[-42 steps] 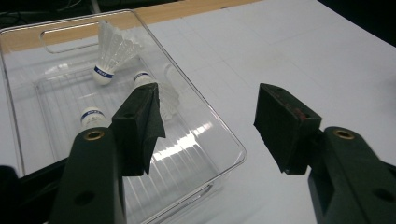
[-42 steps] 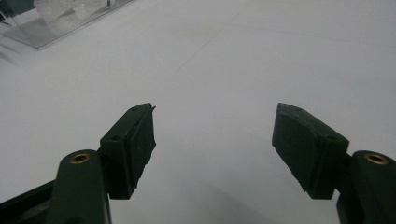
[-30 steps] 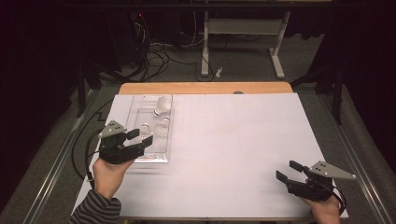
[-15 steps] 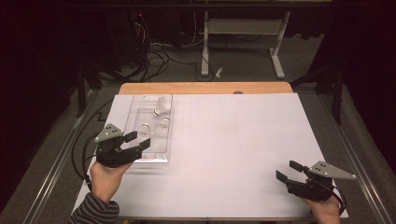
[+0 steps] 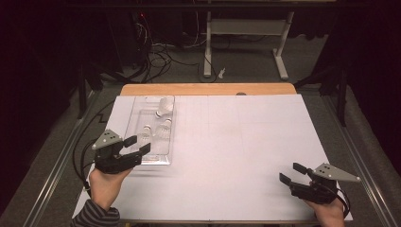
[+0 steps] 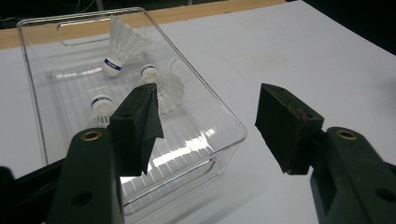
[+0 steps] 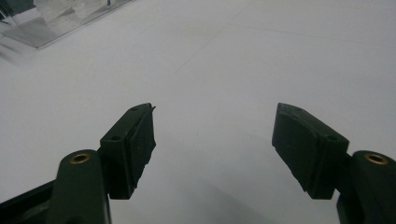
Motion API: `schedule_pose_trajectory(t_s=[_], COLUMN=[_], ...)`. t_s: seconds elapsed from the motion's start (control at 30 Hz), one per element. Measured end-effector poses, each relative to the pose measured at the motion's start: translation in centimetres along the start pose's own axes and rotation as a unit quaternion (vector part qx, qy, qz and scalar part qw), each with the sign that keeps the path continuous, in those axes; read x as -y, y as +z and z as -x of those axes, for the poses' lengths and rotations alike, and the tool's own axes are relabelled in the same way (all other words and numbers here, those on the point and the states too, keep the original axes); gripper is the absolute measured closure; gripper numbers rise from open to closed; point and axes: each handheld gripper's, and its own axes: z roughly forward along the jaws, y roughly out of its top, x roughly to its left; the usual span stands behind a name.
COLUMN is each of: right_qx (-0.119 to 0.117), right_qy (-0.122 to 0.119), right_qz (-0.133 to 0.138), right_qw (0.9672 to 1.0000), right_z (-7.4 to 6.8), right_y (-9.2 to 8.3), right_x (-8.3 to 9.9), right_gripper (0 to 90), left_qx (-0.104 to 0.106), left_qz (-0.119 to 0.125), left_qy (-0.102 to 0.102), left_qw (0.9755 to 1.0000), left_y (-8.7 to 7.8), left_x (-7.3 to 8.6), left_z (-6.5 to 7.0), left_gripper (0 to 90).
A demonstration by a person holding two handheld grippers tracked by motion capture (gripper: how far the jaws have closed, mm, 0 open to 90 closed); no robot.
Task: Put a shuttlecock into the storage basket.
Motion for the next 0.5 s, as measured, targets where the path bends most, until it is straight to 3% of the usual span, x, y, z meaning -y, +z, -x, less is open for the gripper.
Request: schedule_pose_trajectory(t_s=[0.5], right_qx=[0.0], right_qy=[0.0], right_qz=[0.0], right_qw=[1.0], right_z=[0.0], right_y=[0.01], right_x=[0.0], right_gripper=[30.4], left_qx=[-0.002], left_qz=[0.005], left_qy=[-0.003], left_qw=[1.0], left_y=[-0.17], left_x=[1.01], left_z=[0.07], left_gripper=[39.4])
